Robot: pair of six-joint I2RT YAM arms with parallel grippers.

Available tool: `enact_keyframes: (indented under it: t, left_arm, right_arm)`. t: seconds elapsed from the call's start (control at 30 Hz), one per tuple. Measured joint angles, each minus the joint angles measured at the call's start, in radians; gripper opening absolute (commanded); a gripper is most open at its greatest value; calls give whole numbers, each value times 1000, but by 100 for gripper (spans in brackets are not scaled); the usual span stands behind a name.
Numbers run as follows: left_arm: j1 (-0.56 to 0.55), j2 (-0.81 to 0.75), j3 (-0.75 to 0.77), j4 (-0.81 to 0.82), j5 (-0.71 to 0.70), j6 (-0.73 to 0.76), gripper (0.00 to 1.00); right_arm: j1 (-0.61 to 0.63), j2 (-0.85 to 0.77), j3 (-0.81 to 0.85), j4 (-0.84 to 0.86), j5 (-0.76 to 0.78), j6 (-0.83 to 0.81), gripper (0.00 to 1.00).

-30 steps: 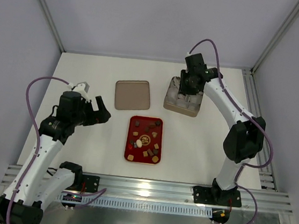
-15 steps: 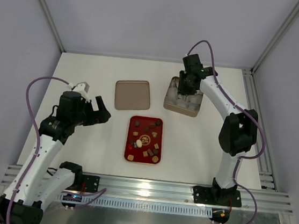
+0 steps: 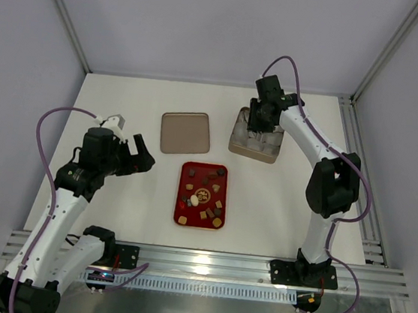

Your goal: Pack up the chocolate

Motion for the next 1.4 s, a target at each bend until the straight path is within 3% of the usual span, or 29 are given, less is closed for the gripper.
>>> enact_keyframes:
  t: [0.23,0.43,0.73,0.97,1.4]
  left_arm:
    - [0,0,0,0,0,0,100]
    - [0,0,0,0,0,0,100]
    - [0,0,0,0,1,0,100]
    - [0,0,0,0,1,0,100]
    - [0,4,0,0,1,0,100]
  right_arm:
    - [0,-55,-13,-1,-14,2,41]
    - [26,-306,-163,11,-41,4,41]
    - [264,-624,-487,13,-50,19,40]
    - [414,-643,-628,-23,-57,61,40]
    - [460,-638,-648,-22,-41,88,38]
